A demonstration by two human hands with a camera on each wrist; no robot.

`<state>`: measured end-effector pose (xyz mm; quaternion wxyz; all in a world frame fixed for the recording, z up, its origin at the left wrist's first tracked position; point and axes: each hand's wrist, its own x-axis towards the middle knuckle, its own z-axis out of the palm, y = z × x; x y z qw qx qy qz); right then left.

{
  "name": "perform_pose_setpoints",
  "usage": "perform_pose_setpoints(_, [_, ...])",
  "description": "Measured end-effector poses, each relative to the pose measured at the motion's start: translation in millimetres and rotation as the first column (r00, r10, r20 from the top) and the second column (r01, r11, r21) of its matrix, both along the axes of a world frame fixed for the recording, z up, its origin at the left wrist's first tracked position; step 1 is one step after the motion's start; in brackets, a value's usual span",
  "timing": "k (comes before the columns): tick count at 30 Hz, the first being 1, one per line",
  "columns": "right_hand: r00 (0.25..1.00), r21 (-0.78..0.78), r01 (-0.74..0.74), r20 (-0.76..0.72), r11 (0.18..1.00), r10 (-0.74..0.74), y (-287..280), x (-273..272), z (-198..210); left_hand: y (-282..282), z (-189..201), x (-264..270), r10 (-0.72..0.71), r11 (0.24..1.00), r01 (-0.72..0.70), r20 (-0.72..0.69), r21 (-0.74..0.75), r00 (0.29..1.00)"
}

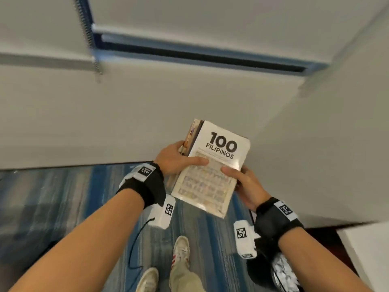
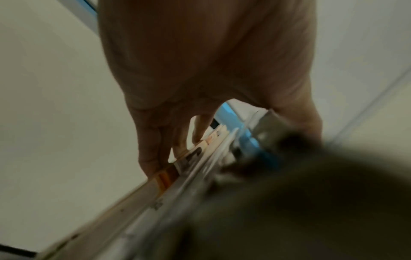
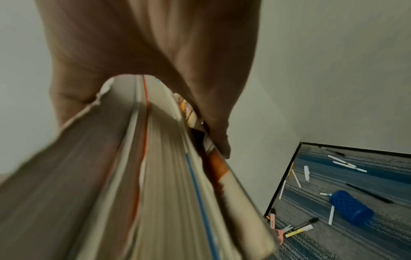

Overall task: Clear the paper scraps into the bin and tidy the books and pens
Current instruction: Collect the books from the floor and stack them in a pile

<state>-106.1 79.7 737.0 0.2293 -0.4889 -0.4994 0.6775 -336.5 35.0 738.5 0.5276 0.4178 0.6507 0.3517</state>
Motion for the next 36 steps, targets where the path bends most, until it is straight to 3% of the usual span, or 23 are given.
perform_pose_setpoints(9, [0.92, 0.022, 0.391, 0.008, 0.92, -0.391, -82.3, 166.1, 64.6, 8.5, 61.6, 169.9, -0.385, 0.923, 0.385, 0.024, 0.013, 0.923])
perform_pose_setpoints(15, [0.82, -0.051, 0.566, -0.066, 0.823, -0.568, -142.2, 301.0, 75.6, 6.6, 65.5, 325.4, -0.646, 0.763, 0.647, 0.026, -0.01, 0.763])
perform_pose_setpoints(23, [0.69, -0.019, 0.723, 0.057, 0.69, -0.722, -172.7, 499.5, 53.4, 4.9, 41.6, 548.9, -0.8, 0.591, 0.804, 0.079, -0.065, 0.595])
perform_pose_setpoints(25, [0.671, -0.034, 0.742, 0.066, 0.67, -0.739, -174.6, 541.3, 38.5, 4.9, 32.0, 592.4, -0.801, 0.585, 0.805, 0.085, -0.095, 0.592])
perform_pose_setpoints(29, [0.619, -0.116, 0.783, 0.051, 0.611, -0.784, -163.9, 600.8, 18.2, 15.9, 16.2, 659.0, -0.757, 0.641, 0.755, 0.048, -0.138, 0.652])
perform_pose_setpoints(31, [0.586, -0.157, 0.803, 0.039, 0.575, -0.809, -153.6, 618.8, 9.1, 25.1, 11.8, 680.4, -0.738, 0.658, 0.737, 0.061, -0.154, 0.672])
perform_pose_setpoints(36, [0.587, -0.2, 0.797, 0.032, 0.571, -0.809, -123.7, 641.8, -6.6, 52.4, 0.0, 707.3, -0.709, 0.689, 0.712, 0.079, -0.135, 0.701])
